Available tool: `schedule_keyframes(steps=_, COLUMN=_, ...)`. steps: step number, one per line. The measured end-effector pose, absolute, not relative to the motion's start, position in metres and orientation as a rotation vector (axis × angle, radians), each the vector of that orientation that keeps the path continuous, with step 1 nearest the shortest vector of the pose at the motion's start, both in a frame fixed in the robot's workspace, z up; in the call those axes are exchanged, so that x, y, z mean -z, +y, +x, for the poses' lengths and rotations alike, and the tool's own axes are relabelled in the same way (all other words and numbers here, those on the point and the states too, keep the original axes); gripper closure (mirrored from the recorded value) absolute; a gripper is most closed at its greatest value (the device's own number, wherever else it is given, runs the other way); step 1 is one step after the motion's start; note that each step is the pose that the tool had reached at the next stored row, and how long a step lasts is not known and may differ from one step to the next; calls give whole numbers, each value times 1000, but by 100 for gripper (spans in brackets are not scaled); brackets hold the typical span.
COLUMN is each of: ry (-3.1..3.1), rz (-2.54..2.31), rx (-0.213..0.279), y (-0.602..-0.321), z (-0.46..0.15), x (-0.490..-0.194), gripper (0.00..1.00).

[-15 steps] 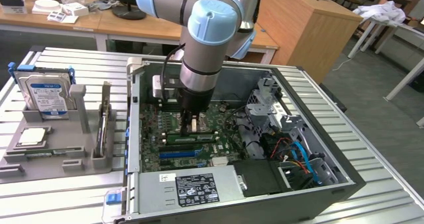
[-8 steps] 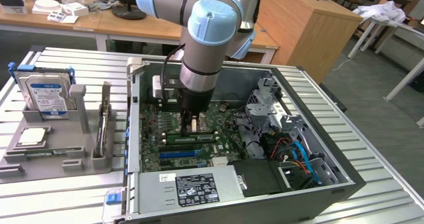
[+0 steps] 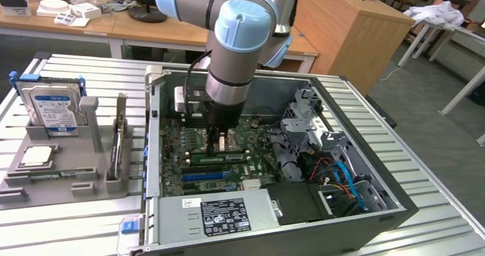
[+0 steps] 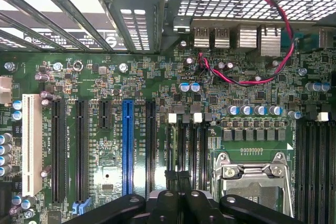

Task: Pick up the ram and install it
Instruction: 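Press down the ram until it locks into place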

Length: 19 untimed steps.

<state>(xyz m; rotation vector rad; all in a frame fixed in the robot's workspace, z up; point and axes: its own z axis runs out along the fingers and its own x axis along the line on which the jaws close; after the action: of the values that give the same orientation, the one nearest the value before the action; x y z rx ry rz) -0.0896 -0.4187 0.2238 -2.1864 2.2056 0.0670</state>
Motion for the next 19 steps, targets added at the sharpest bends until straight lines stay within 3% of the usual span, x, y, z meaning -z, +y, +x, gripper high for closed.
schedule_keyframes(steps=19, ry=2206, rz=-2186, rx=-67, y=-419, z=-90, x=-223, gripper=89)
